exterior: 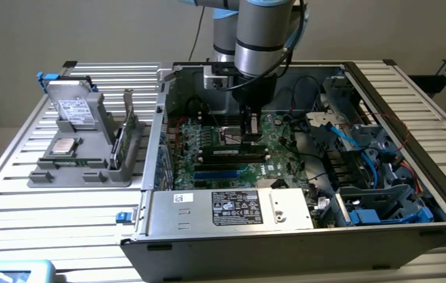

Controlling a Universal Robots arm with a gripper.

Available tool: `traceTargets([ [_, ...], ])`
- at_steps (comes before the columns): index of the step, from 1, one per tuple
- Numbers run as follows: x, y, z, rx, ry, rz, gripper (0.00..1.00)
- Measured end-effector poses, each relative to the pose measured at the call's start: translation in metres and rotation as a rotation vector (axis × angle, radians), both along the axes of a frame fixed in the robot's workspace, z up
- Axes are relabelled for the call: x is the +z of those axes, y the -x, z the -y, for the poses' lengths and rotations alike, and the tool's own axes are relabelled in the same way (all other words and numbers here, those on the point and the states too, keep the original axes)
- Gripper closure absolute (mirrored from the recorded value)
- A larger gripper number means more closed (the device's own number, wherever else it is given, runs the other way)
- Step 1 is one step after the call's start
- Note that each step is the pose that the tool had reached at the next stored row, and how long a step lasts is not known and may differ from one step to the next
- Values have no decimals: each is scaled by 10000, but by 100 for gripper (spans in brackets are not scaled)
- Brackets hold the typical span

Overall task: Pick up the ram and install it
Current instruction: 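Insert the ram into the slot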

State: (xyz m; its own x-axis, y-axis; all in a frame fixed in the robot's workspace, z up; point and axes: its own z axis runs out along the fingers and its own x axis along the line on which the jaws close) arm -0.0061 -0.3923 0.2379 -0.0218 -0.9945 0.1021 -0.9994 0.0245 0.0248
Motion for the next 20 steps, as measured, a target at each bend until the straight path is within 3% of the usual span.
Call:
traceTargets([
  [9, -19, 0, 2, 0, -45, -1, 88],
  [20, -31, 0, 10, 66, -51, -2, 88],
])
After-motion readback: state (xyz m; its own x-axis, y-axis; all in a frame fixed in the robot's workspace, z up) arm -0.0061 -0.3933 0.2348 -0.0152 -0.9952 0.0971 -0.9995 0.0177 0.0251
